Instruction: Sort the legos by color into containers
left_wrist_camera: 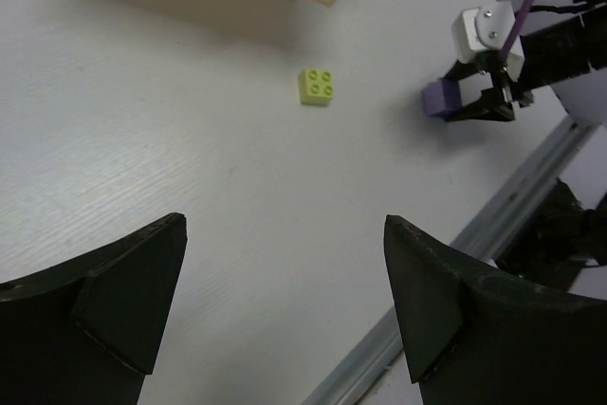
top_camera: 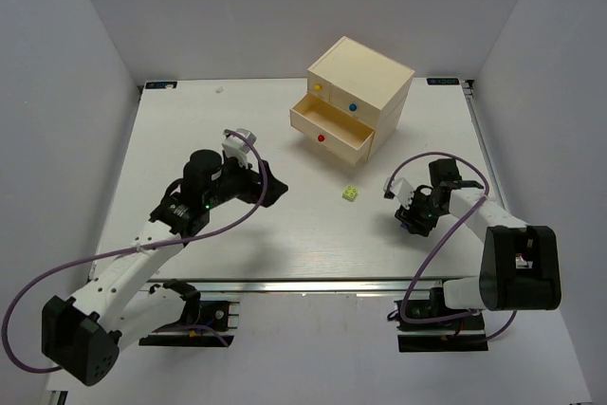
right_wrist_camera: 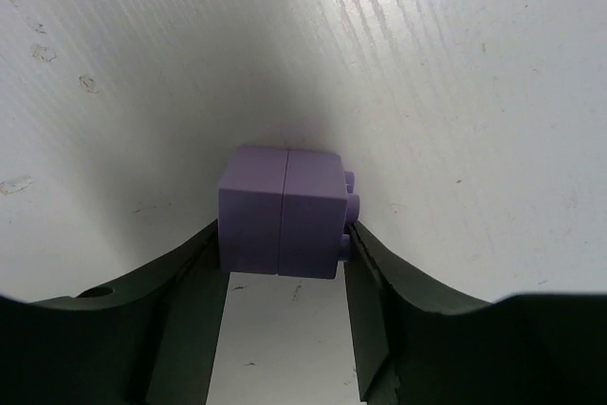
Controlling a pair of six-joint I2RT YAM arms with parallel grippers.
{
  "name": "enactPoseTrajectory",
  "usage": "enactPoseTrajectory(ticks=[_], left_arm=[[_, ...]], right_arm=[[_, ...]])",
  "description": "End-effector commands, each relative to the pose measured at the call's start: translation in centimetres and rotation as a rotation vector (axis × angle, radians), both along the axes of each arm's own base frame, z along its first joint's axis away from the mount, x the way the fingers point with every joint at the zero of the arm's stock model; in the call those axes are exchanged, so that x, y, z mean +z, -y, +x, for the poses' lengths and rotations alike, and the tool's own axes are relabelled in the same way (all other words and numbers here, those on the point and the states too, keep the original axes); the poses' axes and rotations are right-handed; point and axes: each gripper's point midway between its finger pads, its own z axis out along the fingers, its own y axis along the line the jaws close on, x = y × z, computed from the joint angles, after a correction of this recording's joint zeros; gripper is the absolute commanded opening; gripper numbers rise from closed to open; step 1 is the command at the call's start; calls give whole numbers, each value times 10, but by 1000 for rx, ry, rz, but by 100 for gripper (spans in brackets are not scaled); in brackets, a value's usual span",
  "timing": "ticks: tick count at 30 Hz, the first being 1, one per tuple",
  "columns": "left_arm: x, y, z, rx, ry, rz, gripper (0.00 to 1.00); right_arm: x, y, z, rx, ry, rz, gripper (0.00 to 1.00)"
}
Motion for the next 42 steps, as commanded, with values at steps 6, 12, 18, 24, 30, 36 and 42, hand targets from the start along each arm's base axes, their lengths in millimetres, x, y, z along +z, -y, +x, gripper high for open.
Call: enactPoseTrajectory(ticks=[6,12,18,24,30,36,42], left_arm=[[5,37,-25,-166,-122,-242,93],[-3,75,-40,-324,-335,-449,93],[-1,100,-38,-395,-439,-518,95],[0,123,-30,-382,-453,-471,96],[-10,146,-32,-374,-489,-411,96],[-24,159,-25,-329,-502,-326,96],[-25,168,-28,-325,-491,-305,90]], right_arm=[[21,-21,5,80,65,111,20],[109,-88,-15,388,308,460,19],[153,-125,-33,580,409,591,19],[159,-152,-31,638,401,539,20],[160,-172,-31,689,386,452,20],[160,-188,-33,724,384,390,20],[161,-195,-28,699,398,360,19]])
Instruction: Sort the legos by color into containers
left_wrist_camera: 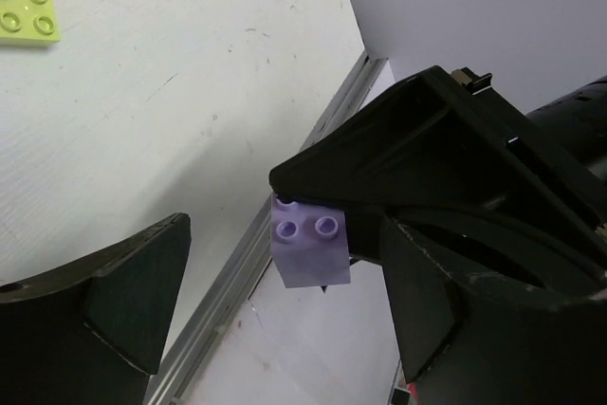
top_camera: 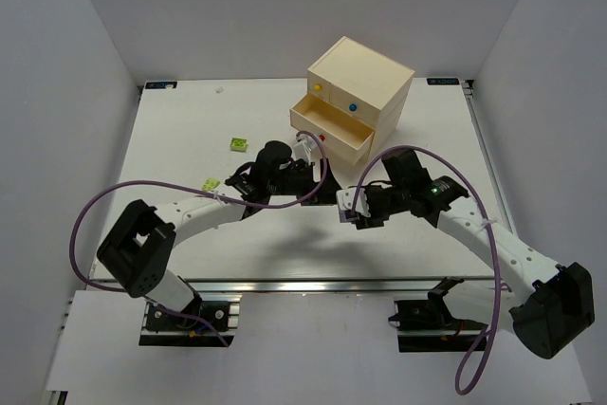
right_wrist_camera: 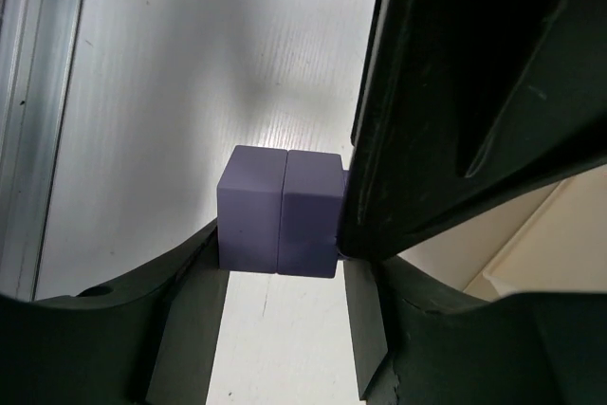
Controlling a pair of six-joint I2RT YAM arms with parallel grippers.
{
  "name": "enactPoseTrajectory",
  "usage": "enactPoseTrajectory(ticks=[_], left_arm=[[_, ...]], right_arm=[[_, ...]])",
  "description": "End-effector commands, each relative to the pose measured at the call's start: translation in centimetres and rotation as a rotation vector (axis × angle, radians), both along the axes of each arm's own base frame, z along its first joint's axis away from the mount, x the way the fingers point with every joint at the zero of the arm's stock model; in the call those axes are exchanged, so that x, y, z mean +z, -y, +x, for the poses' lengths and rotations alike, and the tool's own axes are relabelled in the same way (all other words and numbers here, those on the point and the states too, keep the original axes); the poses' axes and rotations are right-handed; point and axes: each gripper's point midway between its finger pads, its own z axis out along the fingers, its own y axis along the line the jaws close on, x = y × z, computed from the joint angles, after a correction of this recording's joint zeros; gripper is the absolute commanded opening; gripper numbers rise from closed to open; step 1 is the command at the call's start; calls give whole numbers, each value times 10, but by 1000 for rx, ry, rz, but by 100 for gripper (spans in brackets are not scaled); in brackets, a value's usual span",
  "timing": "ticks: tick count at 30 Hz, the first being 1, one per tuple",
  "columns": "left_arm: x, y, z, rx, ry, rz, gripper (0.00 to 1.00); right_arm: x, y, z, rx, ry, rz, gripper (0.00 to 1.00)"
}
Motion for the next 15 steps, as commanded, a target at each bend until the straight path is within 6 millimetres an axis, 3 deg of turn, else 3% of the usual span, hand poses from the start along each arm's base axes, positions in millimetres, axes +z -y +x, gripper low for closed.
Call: enactPoseTrajectory(ticks=[1,7,15], left_arm=[[15,5,6,16,57,-2,89],[11,10,1,-15,55,1,77],[8,16,-6,-61,47,-12,68]], right_arm=[[20,-8,15,-40,65,26,19],[18,-8,14,-47,71,18,18],[17,-8,15,-45,68,20,18]])
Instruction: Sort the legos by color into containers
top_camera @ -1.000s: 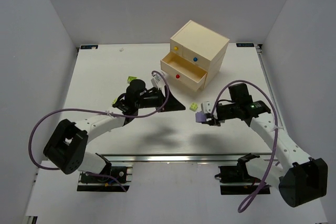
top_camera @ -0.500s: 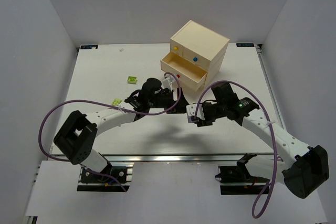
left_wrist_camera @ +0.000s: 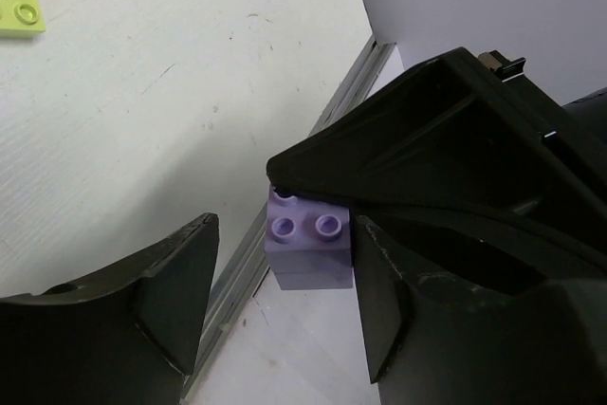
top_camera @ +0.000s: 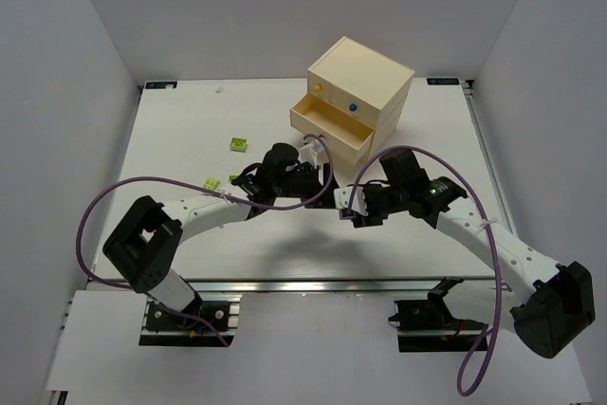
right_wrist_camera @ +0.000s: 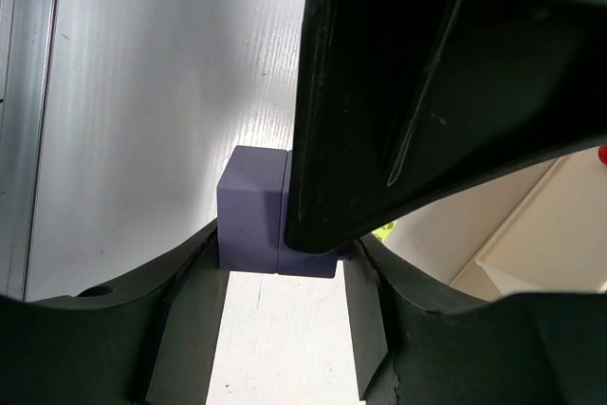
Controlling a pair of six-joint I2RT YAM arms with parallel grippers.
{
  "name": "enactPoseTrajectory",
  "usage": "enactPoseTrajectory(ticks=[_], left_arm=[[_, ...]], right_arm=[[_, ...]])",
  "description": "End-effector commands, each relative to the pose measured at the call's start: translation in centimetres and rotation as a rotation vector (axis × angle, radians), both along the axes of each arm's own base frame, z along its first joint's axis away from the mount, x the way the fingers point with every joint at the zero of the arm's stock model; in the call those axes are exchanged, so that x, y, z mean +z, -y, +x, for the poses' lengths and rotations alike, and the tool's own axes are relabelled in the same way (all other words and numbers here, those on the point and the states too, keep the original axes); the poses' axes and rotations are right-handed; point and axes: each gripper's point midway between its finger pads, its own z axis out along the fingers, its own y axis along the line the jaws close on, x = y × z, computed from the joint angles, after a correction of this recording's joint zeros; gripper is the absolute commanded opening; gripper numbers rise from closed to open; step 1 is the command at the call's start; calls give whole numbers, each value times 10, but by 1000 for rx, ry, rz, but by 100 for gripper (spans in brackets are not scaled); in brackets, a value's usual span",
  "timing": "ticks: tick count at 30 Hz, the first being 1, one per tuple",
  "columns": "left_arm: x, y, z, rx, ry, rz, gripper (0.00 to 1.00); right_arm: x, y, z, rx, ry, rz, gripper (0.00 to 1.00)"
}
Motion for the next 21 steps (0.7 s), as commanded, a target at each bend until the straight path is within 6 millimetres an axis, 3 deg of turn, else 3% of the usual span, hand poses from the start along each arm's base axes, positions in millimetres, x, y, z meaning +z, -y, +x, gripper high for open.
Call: enactPoseTrajectory(ticks=[1,11,21], left_arm=[[18,8,0,-35,44,-42,67],[23,10,4,-31,64,-53,62],[22,13,1,-57,51,-65,29]], right_arm=[[19,-10,6,9,44,49,18],[16,-9,3,13,30,52,19],[13,-8,2,11,28,50,22]])
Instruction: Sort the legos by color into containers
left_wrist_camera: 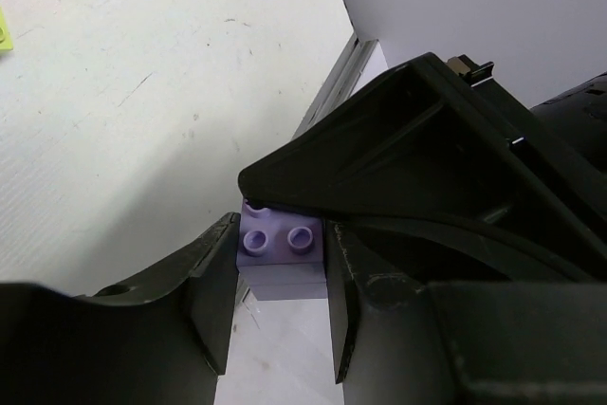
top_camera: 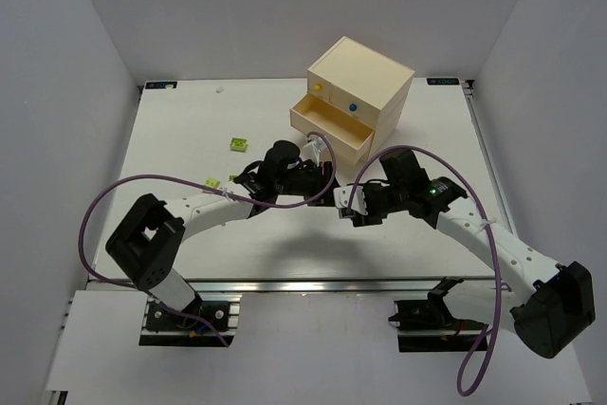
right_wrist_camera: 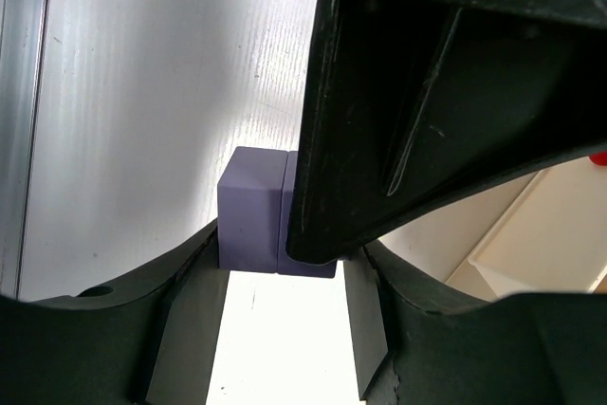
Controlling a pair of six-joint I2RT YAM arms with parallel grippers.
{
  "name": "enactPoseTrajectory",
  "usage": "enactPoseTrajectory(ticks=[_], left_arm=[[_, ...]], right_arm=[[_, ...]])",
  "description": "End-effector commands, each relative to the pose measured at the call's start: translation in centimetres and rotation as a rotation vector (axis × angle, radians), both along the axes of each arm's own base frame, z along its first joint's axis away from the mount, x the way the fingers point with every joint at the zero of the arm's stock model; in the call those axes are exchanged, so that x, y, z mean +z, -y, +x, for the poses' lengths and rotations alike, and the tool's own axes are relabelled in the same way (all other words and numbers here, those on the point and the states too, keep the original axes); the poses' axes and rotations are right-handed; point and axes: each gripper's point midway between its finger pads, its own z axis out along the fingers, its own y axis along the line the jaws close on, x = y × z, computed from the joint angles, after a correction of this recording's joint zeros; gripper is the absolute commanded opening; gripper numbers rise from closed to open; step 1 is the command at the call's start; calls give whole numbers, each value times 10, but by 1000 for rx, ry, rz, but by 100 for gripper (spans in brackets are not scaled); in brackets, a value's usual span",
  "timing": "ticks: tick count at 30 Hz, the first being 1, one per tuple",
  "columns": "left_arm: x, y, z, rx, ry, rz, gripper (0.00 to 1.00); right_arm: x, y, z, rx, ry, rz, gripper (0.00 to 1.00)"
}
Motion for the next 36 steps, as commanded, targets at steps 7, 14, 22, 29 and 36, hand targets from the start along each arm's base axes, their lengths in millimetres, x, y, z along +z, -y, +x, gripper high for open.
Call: enactPoseTrajectory(ticks=[7,14,22,29,36], left_arm=[[17,3,-5,-45,63,-58,0],[31,-14,10,34,159,-37,0],[35,-60,48,266,346,189,0],[70,-80,48,335,564,108,0],[101,-84,32,319,686,-34,0]], right_arm=[[14,-7,0,-3,9,68,76],[16,-6,13,-121,-4,114,89],[16,13,26,-323,-104,183,89],[30,-18,2,-240,-547,388,89],[68,-44,7,-113,-764,479,89]])
